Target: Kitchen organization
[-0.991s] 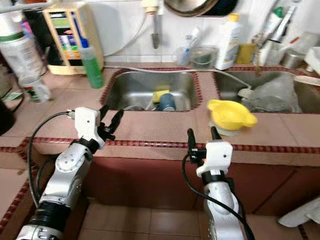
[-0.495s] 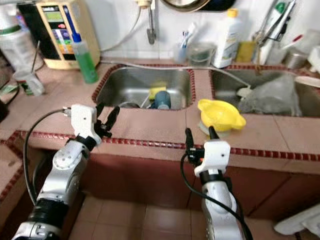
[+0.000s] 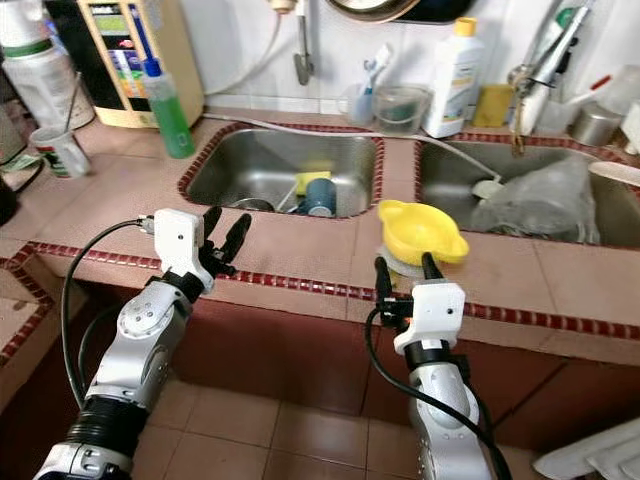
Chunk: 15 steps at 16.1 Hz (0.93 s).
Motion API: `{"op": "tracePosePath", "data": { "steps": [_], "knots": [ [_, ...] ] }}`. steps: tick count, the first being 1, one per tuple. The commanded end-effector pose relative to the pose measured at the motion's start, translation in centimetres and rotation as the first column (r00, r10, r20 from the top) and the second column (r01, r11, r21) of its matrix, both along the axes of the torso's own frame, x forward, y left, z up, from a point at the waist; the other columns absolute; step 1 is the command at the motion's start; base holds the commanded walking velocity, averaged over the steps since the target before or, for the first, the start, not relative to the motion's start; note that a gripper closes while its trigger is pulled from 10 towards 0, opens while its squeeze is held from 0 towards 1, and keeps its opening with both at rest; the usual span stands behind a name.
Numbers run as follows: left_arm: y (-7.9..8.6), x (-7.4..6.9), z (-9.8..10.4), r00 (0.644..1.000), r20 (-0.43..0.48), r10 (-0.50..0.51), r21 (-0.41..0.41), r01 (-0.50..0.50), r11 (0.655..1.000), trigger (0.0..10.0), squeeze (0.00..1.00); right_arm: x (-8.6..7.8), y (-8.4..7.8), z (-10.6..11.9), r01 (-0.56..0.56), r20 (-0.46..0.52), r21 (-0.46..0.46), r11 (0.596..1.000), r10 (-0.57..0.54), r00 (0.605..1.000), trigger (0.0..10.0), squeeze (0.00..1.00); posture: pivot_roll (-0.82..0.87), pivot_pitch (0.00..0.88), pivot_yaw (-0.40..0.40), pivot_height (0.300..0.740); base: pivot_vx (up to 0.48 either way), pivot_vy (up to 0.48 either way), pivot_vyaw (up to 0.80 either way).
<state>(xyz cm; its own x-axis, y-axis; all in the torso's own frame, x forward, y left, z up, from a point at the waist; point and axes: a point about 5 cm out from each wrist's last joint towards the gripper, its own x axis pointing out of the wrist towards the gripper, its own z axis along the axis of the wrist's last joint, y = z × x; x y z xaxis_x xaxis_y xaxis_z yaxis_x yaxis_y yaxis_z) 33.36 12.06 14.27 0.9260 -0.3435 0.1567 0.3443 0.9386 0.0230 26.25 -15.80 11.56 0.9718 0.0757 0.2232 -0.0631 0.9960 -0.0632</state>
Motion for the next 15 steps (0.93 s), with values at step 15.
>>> {"op": "tracePosePath", "data": {
  "steps": [15],
  "knots": [
    [-0.33,-1.03,-0.14,0.993,0.023,-0.118,0.09,0.116,0.989,10.0,0.0,-0.27,-0.43,0.38,-0.008,0.014,-0.012,1.0,0.009,1.0,10.0,0.0,-0.11,0.008,0.058,0.74,0.0,-0.192,0.0]
  ]
}}
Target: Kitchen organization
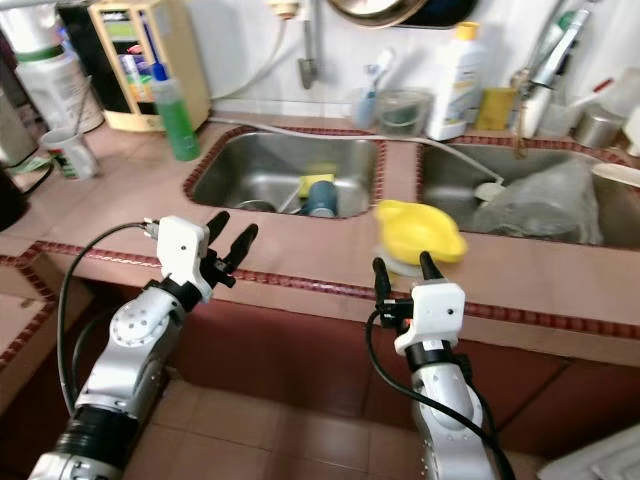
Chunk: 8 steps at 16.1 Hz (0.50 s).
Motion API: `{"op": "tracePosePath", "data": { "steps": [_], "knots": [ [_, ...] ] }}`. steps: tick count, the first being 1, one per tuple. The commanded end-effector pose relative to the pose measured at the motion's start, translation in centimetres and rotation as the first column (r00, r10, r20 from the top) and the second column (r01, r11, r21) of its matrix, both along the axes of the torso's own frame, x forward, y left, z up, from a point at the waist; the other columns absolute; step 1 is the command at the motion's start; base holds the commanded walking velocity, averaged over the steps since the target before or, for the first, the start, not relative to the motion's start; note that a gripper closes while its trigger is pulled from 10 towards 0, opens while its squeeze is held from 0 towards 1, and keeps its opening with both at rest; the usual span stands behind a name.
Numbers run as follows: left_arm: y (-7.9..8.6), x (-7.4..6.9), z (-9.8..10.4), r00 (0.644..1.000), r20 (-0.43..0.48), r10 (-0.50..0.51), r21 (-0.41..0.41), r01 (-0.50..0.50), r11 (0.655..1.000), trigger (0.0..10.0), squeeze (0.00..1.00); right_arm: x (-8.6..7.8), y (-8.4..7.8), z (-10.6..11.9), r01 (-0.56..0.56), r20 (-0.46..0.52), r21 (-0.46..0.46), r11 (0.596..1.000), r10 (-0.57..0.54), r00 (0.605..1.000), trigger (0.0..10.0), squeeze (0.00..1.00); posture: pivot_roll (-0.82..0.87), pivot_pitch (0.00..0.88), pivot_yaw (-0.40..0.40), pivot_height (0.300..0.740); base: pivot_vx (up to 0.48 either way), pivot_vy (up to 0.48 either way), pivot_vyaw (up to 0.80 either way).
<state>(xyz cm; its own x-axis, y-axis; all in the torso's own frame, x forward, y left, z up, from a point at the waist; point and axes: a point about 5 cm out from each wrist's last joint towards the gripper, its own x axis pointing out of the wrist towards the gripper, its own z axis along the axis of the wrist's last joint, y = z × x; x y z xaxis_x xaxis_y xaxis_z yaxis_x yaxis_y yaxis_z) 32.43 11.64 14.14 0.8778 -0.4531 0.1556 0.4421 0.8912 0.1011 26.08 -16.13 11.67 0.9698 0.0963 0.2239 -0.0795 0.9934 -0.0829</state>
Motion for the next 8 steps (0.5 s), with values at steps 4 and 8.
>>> {"op": "tracePosePath", "data": {
  "steps": [4,8],
  "knots": [
    [0.03,0.03,-0.3,1.0,-0.021,-0.001,0.044,0.002,0.999,10.0,0.0,-0.08,-0.13,0.31,0.008,0.012,0.007,1.0,-0.008,1.0,10.0,0.0,-0.1,0.007,0.055,0.74,0.0,-0.36,0.0],
    [-0.14,0.05,-0.17,0.999,-0.036,0.002,-0.015,-0.003,1.0,10.0,0.0,0.01,-0.19,0.31,0.004,0.01,0.005,1.0,-0.005,1.0,10.0,0.0,-0.1,0.004,0.052,0.74,0.0,0.0,0.0]
  ]
}}
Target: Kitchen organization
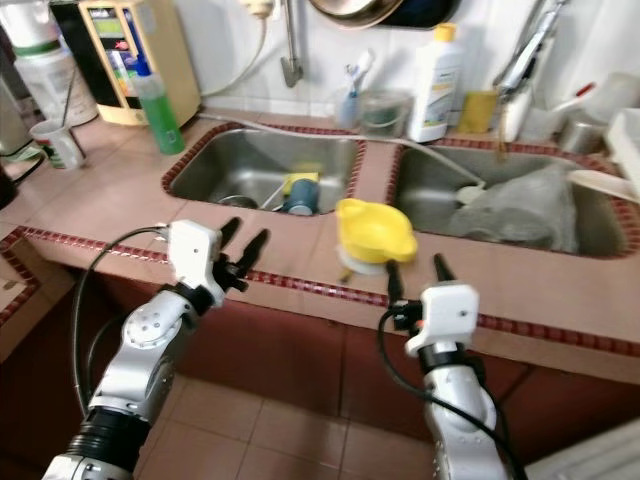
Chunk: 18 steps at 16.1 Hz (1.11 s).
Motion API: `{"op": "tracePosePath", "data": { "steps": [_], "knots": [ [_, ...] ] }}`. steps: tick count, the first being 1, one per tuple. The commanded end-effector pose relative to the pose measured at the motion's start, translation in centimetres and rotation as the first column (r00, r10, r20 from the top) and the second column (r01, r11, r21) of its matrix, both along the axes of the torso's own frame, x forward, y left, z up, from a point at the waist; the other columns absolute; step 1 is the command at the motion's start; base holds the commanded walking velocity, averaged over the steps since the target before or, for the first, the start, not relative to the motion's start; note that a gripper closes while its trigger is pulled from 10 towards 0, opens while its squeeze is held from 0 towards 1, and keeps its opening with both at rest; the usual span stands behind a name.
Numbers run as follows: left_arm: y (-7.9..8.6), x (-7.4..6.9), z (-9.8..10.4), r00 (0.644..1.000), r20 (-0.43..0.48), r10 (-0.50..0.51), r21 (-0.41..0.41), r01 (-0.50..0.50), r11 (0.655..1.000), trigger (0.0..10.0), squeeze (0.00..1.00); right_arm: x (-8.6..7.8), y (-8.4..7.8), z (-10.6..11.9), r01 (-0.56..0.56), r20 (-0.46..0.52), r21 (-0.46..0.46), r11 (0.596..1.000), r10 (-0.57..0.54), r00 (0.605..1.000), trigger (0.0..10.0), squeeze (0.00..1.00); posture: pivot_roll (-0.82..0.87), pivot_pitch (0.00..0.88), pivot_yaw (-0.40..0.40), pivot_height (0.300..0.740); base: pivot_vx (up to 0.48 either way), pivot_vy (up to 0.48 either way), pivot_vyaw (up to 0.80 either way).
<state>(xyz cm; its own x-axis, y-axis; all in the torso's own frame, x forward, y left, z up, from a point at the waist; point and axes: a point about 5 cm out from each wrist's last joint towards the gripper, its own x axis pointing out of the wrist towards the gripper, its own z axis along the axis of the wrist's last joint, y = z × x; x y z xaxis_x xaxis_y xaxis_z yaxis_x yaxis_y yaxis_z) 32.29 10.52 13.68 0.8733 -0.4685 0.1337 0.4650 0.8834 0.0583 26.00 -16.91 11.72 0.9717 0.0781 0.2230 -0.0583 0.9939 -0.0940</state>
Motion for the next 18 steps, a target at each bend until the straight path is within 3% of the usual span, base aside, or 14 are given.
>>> {"op": "tracePosePath", "data": {
  "steps": [1,7,8,15,18],
  "knots": [
    [0.9,0.2,0.3,1.0,0.004,0.015,0.015,-0.015,1.0,10.0,0.0,0.1,0.6,0.3,-0.017,0.011,0.014,1.0,0.016,1.0,10.0,0.0,-0.1,0.002,0.052,0.74,0.0,0.0,0.0],
    [0.1,-0.5,0.7,0.995,0.047,-0.083,0.049,0.081,0.996,10.0,0.0,0.4,0.1,0.6,-0.006,0.022,0.006,1.0,0.006,1.0,10.0,0.0,-0.1,0.007,0.048,0.74,0.0,0.0,0.0],
    [-0.4,-0.8,0.9,0.992,0.046,-0.115,0.025,0.114,0.993,10.0,0.0,0.6,-0.4,0.9,0.005,0.029,-0.004,1.0,-0.005,1.0,10.0,0.0,-0.1,0.009,0.045,0.74,0.0,0.0,0.0],
    [-2.9,-1.6,1.6,0.962,0.068,-0.266,0.078,0.261,0.962,10.0,0.0,2.1,-3.0,3.3,0.073,0.088,-0.05,0.996,-0.068,0.994,10.0,0.0,-0.11,0.018,0.051,0.74,0.0,0.0,0.0],
    [-4.8,-2.1,1.3,0.938,0.036,-0.344,0.155,0.335,0.929,10.0,0.0,3.3,-4.4,4.6,0.144,0.091,0.025,0.989,-0.146,0.985,10.0,0.0,-0.11,0.025,0.06,0.74,0.0,0.0,0.0]
  ]
}}
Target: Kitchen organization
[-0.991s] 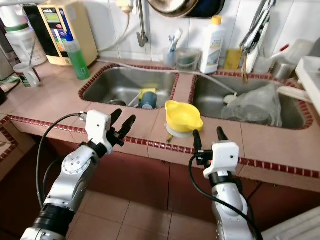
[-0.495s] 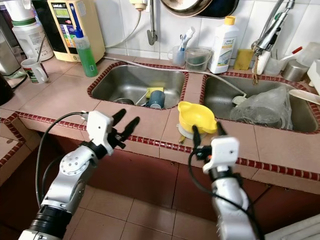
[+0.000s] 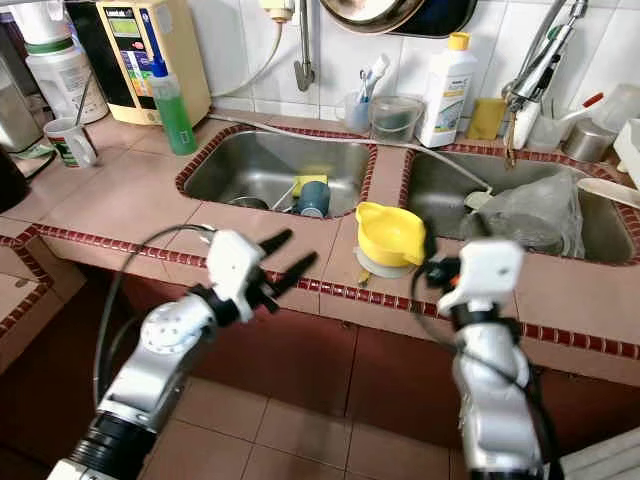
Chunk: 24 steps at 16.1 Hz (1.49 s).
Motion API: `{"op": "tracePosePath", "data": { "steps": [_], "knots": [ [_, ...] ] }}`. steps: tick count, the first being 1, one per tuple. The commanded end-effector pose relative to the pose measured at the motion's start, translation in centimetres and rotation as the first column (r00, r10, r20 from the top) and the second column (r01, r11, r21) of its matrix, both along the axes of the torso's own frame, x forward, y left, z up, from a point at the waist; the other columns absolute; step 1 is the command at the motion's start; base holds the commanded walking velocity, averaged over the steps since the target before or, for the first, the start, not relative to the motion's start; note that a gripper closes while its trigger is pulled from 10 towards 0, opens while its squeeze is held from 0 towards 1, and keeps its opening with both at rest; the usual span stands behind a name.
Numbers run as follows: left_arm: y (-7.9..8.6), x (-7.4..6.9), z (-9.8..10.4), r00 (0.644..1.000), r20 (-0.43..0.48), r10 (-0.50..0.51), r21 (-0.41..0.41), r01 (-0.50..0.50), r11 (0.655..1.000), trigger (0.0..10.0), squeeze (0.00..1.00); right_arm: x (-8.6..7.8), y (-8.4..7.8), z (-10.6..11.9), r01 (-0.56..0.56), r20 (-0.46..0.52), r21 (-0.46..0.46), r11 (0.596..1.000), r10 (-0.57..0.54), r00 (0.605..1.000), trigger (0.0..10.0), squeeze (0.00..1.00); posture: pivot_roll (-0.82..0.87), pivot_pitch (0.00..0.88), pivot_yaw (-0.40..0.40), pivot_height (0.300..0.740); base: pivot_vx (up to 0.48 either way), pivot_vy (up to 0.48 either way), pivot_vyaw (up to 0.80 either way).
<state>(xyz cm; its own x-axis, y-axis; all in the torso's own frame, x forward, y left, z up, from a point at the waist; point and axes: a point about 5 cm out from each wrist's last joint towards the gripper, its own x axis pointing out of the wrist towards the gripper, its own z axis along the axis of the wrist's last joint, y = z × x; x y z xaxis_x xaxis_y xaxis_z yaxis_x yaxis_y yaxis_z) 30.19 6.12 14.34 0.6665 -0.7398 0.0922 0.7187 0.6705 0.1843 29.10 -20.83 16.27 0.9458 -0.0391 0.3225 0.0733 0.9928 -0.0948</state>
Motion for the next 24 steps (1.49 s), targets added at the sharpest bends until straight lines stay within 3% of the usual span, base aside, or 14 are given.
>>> {"op": "tracePosePath", "data": {
  "steps": [1,7,9,11,12,13,14,16,18,21,24],
  "knots": [
    [-0.8,0.0,0.5,1.0,0.006,-0.02,0.027,0.02,0.999,10.0,0.0,0.5,-0.8,0.4,0.043,-0.011,0.045,0.998,-0.042,0.999,10.0,0.0,-0.11,0.025,0.061,0.74,0.0,0.0,0.0],
    [-2.6,-0.1,0.9,0.998,-0.047,-0.032,0.016,0.033,0.999,10.0,0.0,1.5,-1.9,1.9,0.063,-0.008,0.101,0.993,-0.063,0.998,10.0,0.0,-0.12,0.032,0.072,0.74,0.0,0.0,0.0],
    [-2.8,0.0,0.8,0.998,-0.064,-0.014,0.03,0.016,0.999,10.0,0.0,1.7,-2.1,2.3,0.035,-0.003,0.144,0.989,-0.034,0.999,10.0,1.0,-0.12,0.034,0.071,0.74,0.0,0.0,0.0],
    [-2.8,0.3,0.9,0.998,-0.065,0.013,0.033,-0.011,0.999,10.0,0.0,1.8,-2.2,2.6,0.044,0.006,0.119,0.992,-0.045,0.999,10.0,1.0,-0.11,0.034,0.07,0.74,0.0,0.0,0.0],
    [-2.8,0.3,1.4,1.0,-0.022,0.005,0.021,-0.005,1.0,10.0,0.0,1.9,-2.1,2.6,0.033,0.007,0.117,0.993,-0.034,0.999,10.0,1.0,-0.11,0.034,0.07,0.74,0.0,0.0,0.0],
    [-2.6,0.5,1.5,1.0,-0.02,0.011,0.009,-0.011,1.0,10.0,0.0,1.7,-1.8,2.9,0.032,0.035,0.053,0.998,-0.034,0.999,10.0,1.0,-0.11,0.033,0.069,0.74,0.0,0.0,0.0],
    [-2.4,0.4,1.7,1.0,-0.003,0.009,0.003,-0.009,1.0,10.0,0.0,1.2,-0.7,3.3,-0.043,0.088,0.023,0.999,0.041,0.995,10.0,0.0,-0.11,0.031,0.068,0.74,0.0,0.0,0.0],
    [-2.1,0.5,2.1,1.0,-0.001,0.019,-0.044,-0.019,0.999,10.0,0.0,0.5,0.4,3.5,-0.091,0.126,-0.005,0.996,0.091,0.988,10.0,0.0,-0.11,0.031,0.067,0.74,0.0,0.0,0.0],
    [-1.4,0.8,2.6,0.998,0.05,0.05,-0.054,-0.047,0.997,10.0,0.0,-0.2,1.8,3.0,-0.115,0.134,-0.093,0.989,0.127,0.983,10.0,0.0,-0.11,0.03,0.067,0.74,0.0,0.0,0.0],
    [-0.9,1.1,3.1,0.997,0.056,0.055,-0.098,-0.049,0.994,10.0,0.0,-0.5,2.2,2.3,-0.134,0.118,-0.046,0.99,0.138,0.983,10.0,0.0,-0.12,0.024,0.072,0.74,0.0,-0.306,0.0],
    [-0.9,1.2,3.0,0.997,0.056,0.055,-0.089,-0.05,0.995,10.0,0.0,-0.6,2.1,2.3,-0.124,0.122,-0.043,0.991,0.128,0.984,10.0,0.0,-0.12,0.018,0.074,0.74,0.0,-0.458,0.0]
  ]
}}
